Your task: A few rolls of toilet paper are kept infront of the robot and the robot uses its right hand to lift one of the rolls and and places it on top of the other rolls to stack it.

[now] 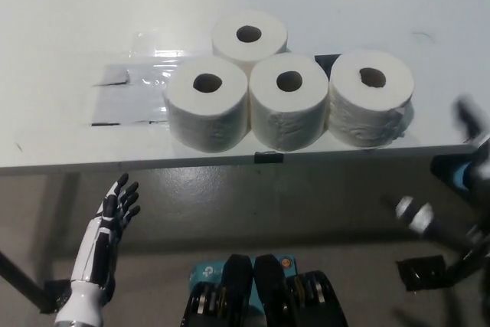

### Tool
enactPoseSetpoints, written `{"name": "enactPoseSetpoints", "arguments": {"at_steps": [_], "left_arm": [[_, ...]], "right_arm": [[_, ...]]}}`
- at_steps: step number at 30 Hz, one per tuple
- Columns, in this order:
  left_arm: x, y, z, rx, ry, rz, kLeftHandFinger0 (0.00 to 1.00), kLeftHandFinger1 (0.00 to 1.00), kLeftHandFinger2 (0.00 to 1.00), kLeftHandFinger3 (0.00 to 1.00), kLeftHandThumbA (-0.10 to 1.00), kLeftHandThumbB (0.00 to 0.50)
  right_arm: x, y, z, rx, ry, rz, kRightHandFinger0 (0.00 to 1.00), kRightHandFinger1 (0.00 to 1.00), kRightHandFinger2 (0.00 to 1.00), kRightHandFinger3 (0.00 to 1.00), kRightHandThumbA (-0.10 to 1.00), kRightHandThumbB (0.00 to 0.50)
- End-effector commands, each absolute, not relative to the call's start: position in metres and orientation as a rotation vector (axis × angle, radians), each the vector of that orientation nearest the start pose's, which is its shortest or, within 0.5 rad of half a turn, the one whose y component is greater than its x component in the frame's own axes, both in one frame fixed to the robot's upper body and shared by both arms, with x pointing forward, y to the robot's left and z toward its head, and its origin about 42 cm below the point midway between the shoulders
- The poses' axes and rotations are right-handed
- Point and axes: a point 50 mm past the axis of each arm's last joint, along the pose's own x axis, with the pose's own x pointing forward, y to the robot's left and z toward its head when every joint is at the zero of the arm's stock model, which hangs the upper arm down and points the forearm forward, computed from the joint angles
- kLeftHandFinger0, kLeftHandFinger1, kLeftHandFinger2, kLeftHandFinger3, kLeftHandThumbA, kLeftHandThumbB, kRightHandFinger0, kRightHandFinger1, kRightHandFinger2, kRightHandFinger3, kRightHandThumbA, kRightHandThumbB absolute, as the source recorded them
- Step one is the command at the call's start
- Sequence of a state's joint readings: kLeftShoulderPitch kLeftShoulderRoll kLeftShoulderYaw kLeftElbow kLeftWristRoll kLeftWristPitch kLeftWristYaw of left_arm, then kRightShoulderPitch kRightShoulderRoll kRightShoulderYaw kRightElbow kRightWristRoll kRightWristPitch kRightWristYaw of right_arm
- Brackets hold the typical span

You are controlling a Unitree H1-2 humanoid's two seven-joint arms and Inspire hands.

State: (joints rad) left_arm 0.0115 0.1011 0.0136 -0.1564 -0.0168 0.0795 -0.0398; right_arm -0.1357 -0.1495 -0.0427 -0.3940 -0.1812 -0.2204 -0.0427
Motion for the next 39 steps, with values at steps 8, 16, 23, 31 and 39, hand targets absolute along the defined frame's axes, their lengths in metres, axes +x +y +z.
{"name": "enactPoseSetpoints", "arguments": {"at_steps": [8, 16, 23, 31, 39], "left_arm": [[0.272, 0.244, 0.142, 0.052, -0.121, -0.024, 1.00, 1.00, 1.00, 1.00, 1.00, 0.044], [0.273, 0.243, 0.144, 0.087, -0.133, -0.048, 1.00, 1.00, 1.00, 1.00, 1.00, 0.111], [0.274, 0.241, 0.145, 0.087, -0.132, -0.052, 1.00, 1.00, 1.00, 1.00, 1.00, 0.104], [0.276, 0.244, 0.146, 0.077, -0.130, -0.050, 1.00, 1.00, 1.00, 1.00, 1.00, 0.116], [0.275, 0.243, 0.145, 0.076, -0.128, -0.051, 1.00, 1.00, 1.00, 1.00, 1.00, 0.113]], "right_arm": [[0.417, -0.287, 0.485, -0.703, -0.615, 0.144, 1.00, 1.00, 1.00, 1.00, 1.00, 0.305], [0.511, -0.272, 0.507, -0.893, -0.209, 0.308, 1.00, 1.00, 1.00, 1.00, 0.97, 0.335], [0.559, -0.253, 0.506, -1.026, 0.018, 0.341, 1.00, 1.00, 1.00, 1.00, 0.83, 0.372], [0.575, -0.241, 0.506, -1.196, 0.168, 0.412, 1.00, 1.00, 1.00, 1.00, 0.90, 0.435], [0.572, -0.242, 0.501, -1.198, 0.235, 0.515, 1.00, 1.00, 1.00, 1.00, 0.90, 0.425]]}}
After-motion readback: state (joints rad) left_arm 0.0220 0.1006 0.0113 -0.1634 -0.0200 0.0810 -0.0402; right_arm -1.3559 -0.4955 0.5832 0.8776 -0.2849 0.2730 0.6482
